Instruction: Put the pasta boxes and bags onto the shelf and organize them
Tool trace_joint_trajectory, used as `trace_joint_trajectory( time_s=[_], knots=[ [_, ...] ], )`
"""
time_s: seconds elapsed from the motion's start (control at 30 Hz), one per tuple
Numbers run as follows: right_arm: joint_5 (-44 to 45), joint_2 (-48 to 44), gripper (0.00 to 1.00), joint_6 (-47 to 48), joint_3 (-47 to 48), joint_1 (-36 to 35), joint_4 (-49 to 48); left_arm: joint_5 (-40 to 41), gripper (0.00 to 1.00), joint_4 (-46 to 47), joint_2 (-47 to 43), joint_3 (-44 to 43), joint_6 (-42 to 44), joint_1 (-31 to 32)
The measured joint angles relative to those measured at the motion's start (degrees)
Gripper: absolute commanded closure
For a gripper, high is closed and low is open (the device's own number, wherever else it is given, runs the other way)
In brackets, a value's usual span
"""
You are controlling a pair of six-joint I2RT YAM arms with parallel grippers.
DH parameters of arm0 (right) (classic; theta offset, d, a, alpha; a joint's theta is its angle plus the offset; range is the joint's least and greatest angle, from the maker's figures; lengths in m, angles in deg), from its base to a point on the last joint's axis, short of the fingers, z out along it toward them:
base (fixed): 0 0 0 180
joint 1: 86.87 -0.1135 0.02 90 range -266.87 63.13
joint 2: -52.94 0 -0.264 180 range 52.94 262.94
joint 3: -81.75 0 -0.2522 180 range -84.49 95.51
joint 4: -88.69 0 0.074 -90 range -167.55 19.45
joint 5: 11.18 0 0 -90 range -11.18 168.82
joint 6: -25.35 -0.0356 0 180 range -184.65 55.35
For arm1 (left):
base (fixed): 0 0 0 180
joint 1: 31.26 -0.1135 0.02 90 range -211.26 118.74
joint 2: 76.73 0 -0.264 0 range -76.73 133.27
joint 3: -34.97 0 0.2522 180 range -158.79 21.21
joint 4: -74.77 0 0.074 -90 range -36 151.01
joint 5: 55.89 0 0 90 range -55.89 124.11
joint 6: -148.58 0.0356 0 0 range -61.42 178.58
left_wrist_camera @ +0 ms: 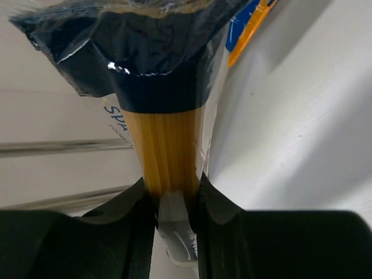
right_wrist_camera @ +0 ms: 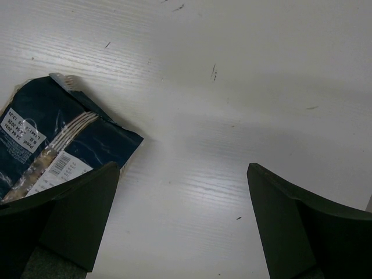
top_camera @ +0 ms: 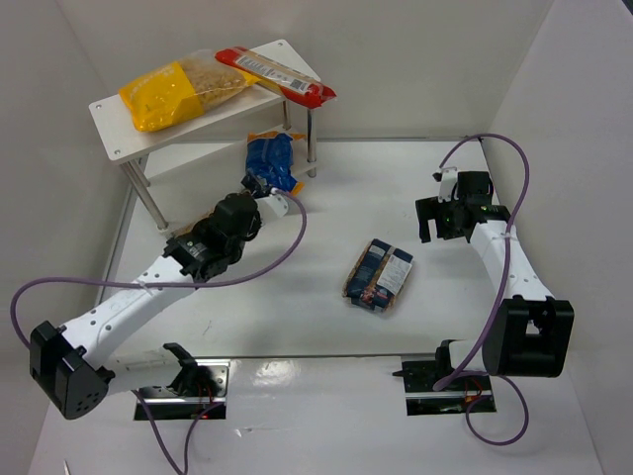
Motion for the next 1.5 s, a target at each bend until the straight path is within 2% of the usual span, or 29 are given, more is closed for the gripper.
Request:
trace_joint_trajectory(
  time_s=[0.13,0.3,0.63,1.03,1.5],
  knots=[
    [-0.11,0.02,0.01,0.20,0.02,-0.02,0.00,6.49,1.00,9.31,0.96,5.14,7.58,3.10],
    [-0.13,0.55,0.01,0.33,0.00,0.00,0.00,8.52,1.00,18.53,2.36,12.20,15.76,4.28],
    [-0.09,2.75,0.01,0.37,0.00,0.00,0.00,7.89,1.00,36.26,3.21,14.64,26.53,-2.82],
    [0.02,3.48,0.01,0.61,0.00,-0.02,0.00,1.99,1.00,43.30,11.37,15.39,28.41,-10.21],
    [0.02,3.82,0.01,0.63,0.00,-0.02,-0.02,-2.01,1.00,47.56,17.25,14.62,29.94,-10.93]
  ],
)
